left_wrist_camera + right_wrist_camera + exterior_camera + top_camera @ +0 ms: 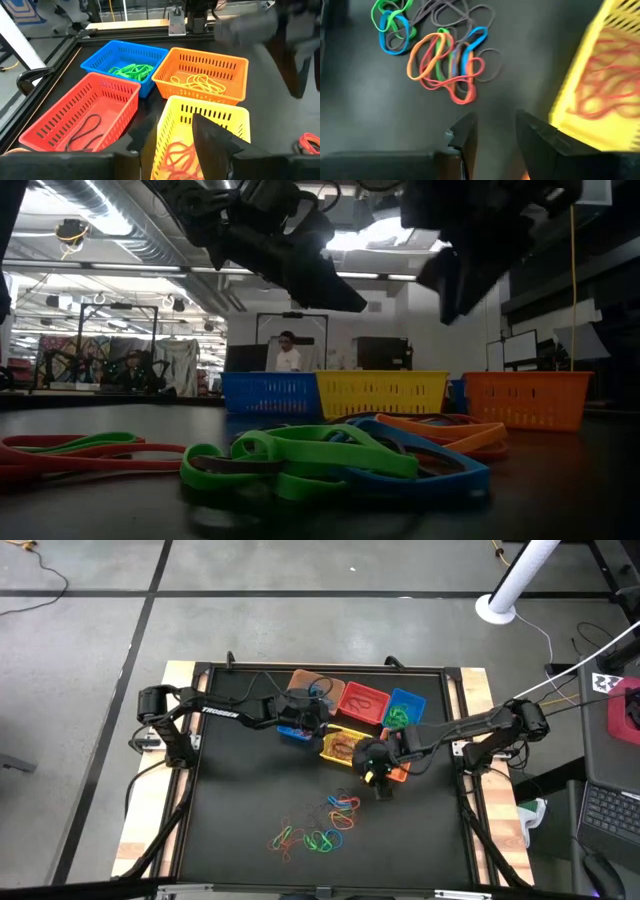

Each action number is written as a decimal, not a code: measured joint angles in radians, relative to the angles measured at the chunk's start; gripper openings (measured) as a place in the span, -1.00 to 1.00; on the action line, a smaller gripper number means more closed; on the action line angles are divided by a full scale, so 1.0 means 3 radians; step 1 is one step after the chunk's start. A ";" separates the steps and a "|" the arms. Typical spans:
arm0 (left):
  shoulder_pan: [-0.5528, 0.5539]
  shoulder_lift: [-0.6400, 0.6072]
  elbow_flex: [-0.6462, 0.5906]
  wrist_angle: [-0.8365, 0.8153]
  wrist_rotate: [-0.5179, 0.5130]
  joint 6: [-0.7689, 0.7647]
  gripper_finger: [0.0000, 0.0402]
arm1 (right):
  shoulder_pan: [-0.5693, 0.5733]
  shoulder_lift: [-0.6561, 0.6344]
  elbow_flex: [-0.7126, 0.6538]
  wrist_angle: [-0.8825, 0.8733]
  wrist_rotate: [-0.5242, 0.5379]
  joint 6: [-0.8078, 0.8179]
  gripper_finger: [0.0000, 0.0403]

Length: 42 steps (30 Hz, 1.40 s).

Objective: Sort rubber bands into baskets
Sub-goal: Put the red rubber band into the yellow basket

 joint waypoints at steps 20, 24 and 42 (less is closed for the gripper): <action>-0.0029 0.0000 0.0000 -0.0150 -0.0001 0.0062 -0.37 | 0.0464 0.0000 -0.0836 0.1419 0.0220 0.1427 -0.35; -0.0029 0.0000 0.0000 -0.0167 -0.0001 0.0062 -0.37 | 0.0550 0.0000 -0.0885 0.1429 0.0391 0.1523 -0.35; -0.0029 0.0000 0.0000 -0.0170 0.0000 0.0056 -0.37 | 0.0599 0.0423 -0.1002 0.1724 0.0463 0.1679 -0.35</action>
